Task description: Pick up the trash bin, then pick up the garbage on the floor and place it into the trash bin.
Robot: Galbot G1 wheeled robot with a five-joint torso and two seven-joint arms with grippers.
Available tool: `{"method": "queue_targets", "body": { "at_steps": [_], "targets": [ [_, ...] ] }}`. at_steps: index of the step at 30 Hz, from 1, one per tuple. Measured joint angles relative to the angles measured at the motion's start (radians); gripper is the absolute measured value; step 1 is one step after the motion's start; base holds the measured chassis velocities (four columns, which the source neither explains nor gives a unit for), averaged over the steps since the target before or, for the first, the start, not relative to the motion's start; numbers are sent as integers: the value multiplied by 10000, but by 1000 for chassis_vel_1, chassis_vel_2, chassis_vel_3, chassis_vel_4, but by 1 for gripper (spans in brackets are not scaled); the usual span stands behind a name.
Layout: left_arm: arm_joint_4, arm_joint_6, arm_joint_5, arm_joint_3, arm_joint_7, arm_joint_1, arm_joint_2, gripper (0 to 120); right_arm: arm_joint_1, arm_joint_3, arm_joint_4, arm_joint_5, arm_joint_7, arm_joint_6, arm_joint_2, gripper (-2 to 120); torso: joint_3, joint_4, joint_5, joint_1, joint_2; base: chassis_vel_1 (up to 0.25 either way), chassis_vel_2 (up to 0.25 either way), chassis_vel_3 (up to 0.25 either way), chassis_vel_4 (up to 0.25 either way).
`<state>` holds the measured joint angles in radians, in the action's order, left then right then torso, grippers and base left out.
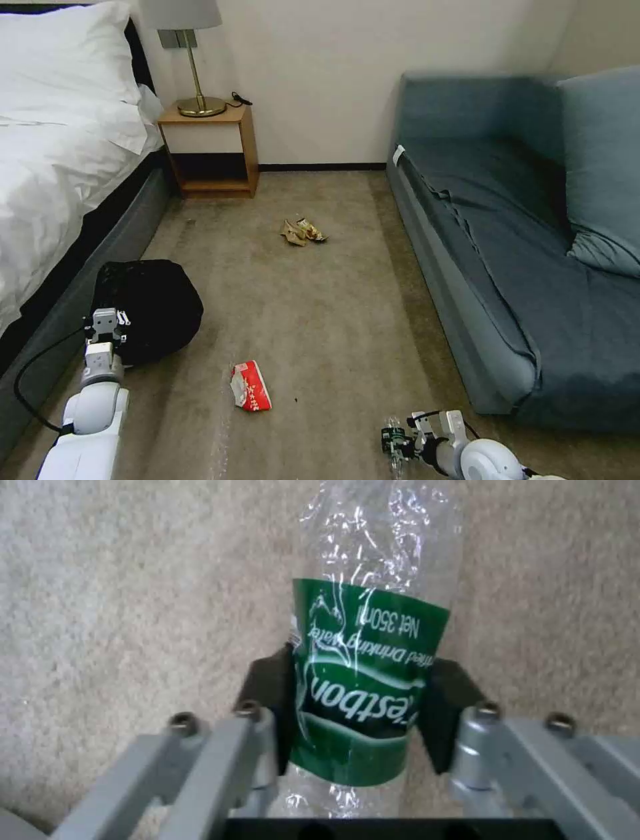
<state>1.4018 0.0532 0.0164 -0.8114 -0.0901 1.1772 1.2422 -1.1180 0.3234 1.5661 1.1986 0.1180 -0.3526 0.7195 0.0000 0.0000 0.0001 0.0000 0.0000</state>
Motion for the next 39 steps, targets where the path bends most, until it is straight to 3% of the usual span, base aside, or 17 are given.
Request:
{"method": "queue_targets", "body": {
  "at_steps": [7,14,23,28,34,39],
  "targets": [
    [58,4,-13,22,7,35,22,5,120,-190,172,-141,-131,22,-158,16,0,1,0,0,0,0,0,0,0],
    [204,-13,11,86,12,103,-89,5,305,-606,501,-461,-401,46,-411,16,2,0,-6,0,-1,0,0,0,0],
    [234,-191,39,493,16,-99,-285,5,1249,-1275,880,-617,-835,79,-820,16,4,-2,-6,1,-2,0,0,0,0],
    [379,-185,51,604,21,-98,-264,5,2749,-1431,839,-507,-1418,121,-931,16,4,1,-6,2,-3,0,0,0,0],
    [715,-446,98,710,-54,-72,-295,5,3835,-1411,943,-402,-1701,122,-720,16,5,3,-10,2,-3,0,0,0,0],
    [1080,-683,187,788,-204,-80,-378,5,4565,-1437,1099,-179,-1973,64,-111,16,3,2,-2,2,-4,0,0,0,0]
  ]
}}
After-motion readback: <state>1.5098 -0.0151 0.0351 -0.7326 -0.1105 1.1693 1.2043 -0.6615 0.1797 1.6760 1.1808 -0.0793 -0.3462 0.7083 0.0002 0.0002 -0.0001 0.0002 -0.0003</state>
